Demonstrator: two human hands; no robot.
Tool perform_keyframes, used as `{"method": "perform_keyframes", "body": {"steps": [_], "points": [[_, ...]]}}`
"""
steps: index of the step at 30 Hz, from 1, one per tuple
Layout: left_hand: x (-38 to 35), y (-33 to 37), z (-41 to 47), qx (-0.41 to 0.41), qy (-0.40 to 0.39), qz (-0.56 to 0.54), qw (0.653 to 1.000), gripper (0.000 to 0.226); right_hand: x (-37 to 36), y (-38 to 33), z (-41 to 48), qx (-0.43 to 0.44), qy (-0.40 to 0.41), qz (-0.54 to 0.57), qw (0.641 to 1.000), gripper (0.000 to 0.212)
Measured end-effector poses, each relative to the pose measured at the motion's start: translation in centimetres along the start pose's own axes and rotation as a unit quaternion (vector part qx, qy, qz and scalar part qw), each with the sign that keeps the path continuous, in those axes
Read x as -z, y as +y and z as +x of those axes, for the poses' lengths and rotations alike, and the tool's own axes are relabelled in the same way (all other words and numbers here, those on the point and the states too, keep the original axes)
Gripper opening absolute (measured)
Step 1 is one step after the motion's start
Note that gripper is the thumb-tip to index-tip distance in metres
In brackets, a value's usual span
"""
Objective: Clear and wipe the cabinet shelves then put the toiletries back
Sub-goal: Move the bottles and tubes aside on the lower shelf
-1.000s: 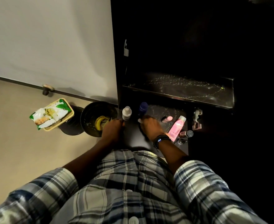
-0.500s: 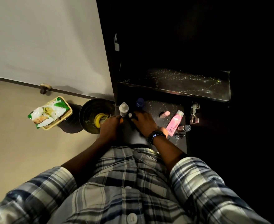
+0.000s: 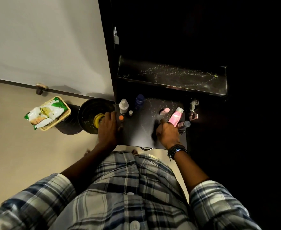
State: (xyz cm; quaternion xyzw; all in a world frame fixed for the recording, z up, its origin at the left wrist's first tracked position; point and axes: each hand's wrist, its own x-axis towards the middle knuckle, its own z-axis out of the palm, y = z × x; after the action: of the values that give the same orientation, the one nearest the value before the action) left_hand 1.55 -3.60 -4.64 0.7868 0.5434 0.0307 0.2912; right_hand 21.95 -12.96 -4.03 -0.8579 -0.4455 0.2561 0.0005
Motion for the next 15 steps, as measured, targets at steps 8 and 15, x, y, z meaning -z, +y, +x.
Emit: {"method": "perform_keyframes", "body": {"steps": [8,15], "points": [[-0.5,1.1,-0.8,-0.129,-0.081,-0.031,0.988,0.053,0.2,-2.6,-1.0,0.118,0.008,0.159,0.98,0.032],[-0.8,1.9,-0.5,-0.149,-0.074,-0.061,0.984,0.048,0.1,-3.8,-0.7,0.181,-0.048,0.215,0.959,0.025]]}}
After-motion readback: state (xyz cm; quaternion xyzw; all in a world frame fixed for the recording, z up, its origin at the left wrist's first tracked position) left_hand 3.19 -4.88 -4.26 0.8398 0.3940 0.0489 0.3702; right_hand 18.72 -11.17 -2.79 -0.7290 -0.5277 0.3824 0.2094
